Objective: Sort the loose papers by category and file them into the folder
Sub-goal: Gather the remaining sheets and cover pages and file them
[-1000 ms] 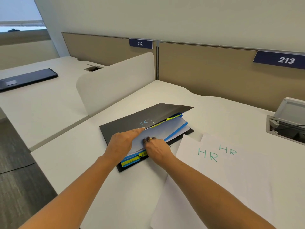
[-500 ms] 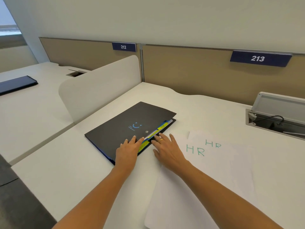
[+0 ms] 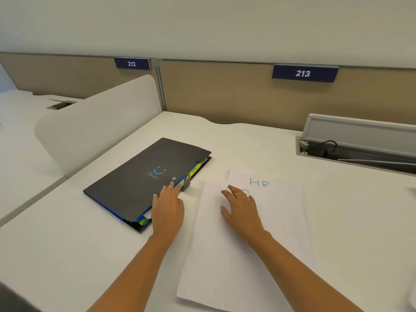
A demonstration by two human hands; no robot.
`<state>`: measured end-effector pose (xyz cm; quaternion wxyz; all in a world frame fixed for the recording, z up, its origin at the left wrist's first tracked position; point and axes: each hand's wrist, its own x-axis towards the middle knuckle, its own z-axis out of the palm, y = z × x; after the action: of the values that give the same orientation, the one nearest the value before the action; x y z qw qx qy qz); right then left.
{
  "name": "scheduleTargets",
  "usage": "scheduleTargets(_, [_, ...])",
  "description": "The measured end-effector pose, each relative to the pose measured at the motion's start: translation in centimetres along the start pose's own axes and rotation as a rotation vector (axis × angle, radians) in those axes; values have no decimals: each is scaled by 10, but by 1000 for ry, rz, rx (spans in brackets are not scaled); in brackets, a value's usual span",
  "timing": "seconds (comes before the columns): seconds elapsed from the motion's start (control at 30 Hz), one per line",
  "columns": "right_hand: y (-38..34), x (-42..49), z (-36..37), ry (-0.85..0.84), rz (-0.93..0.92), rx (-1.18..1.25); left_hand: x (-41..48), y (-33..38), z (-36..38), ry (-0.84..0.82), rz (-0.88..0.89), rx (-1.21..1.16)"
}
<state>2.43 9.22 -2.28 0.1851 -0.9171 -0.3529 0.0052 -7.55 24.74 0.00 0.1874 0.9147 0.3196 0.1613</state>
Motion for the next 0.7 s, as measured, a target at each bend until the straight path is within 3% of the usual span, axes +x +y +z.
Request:
scheduleTargets(0.13, [18, -22, -9, -56, 151, -43, -25, 30, 15, 76, 103, -195])
scheduleTargets(0.23, [30, -40, -16, -58, 252, -17, -38, 42, 29, -40, 137, -146])
scheduleTargets(0.43, [59, -71, -28, -40, 377, 25, -49, 54, 45, -298, 42, 31])
scheduleTargets(0.7, [86, -89, -50, 36, 566, 193, -60, 77, 44, -302, -8, -189])
